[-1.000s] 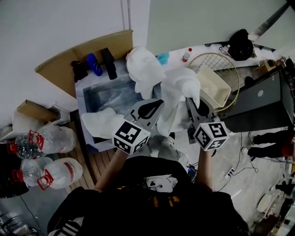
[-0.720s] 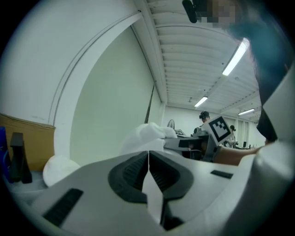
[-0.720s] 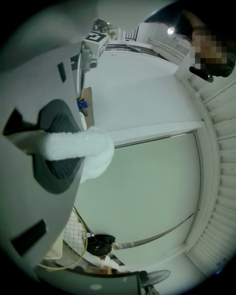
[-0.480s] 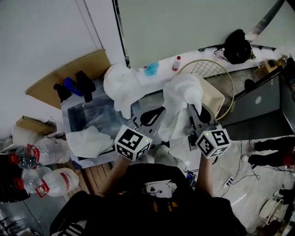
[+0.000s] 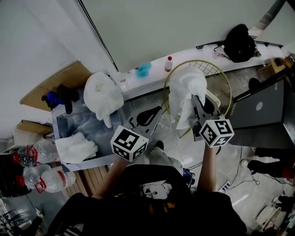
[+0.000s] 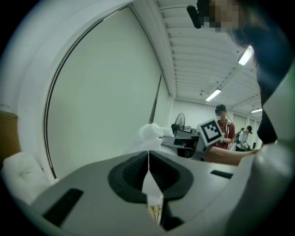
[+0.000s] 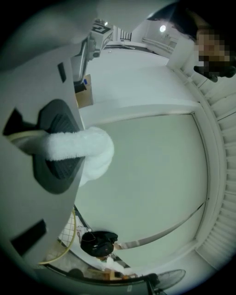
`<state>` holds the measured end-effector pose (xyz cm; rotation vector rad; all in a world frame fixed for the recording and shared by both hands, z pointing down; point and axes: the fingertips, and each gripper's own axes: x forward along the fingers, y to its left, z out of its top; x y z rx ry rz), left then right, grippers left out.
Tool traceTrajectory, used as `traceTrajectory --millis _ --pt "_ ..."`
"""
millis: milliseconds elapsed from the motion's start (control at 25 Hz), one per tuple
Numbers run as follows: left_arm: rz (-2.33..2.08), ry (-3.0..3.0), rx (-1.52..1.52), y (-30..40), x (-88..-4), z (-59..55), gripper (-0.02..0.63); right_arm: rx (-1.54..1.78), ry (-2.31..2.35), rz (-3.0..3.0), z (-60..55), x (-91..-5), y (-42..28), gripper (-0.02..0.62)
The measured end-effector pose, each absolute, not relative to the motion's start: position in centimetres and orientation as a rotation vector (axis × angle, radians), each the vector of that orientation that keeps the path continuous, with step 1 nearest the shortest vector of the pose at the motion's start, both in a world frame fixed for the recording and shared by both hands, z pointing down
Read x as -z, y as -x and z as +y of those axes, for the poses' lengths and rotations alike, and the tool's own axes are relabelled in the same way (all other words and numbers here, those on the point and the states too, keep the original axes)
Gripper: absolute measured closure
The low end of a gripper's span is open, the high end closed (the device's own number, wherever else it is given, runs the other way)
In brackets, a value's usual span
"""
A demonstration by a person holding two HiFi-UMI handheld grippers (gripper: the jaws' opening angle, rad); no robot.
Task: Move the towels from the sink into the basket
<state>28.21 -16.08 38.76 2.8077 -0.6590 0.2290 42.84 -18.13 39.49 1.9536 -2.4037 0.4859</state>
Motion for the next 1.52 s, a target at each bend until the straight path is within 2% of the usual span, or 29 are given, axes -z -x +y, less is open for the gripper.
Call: traceTrajectory --millis 320,760,960,1040,1120,1160,1280,1520 --pt "-0.683 -2.777 -0.308 -32.8 -40.5 -18.4 0.595 -0.505 -1.991 -2.28 -25.8 -45.3 -52.7 0.525" --pt "-0.808 -2.713 -0.391 -33.8 -42.9 -22.9 0.595 -0.861 -1.692 -1.851 -33.4 -69.4 -58.2 0.517" --pt "-0.859 -2.685 -0.446 -33.0 -44.2 -23.8 0.595 -0.945 -1.62 -1.739 -32.4 -75.9 -58.6 0.506" --pt "-0.874 -2.676 -0.45 -32.8 -44.5 -24.0 0.595 -0.954 -1.623 -1.732 -32.4 -76.6 -58.8 0.474" --pt "-0.883 -2.672 -0.446 -32.7 -44.4 -24.3 0.595 -0.982 -1.65 -1.758 -32.8 -76.3 -58.8 0.372" --pt "-0.887 -2.672 -0.442 -32.6 -44.3 -24.4 0.595 -0.996 -1.668 -1.778 -33.1 -75.7 -58.8 0.342" --pt "-0.896 -2.675 -0.425 -32.5 -43.9 -24.6 0.595 -0.961 -1.697 -1.84 -34.0 -72.9 -58.7 0.346" --pt "-0.924 -2.683 -0.373 -31.7 -42.8 -24.4 0.595 -0.786 -1.704 -2.088 -34.4 -63.8 -55.0 0.408"
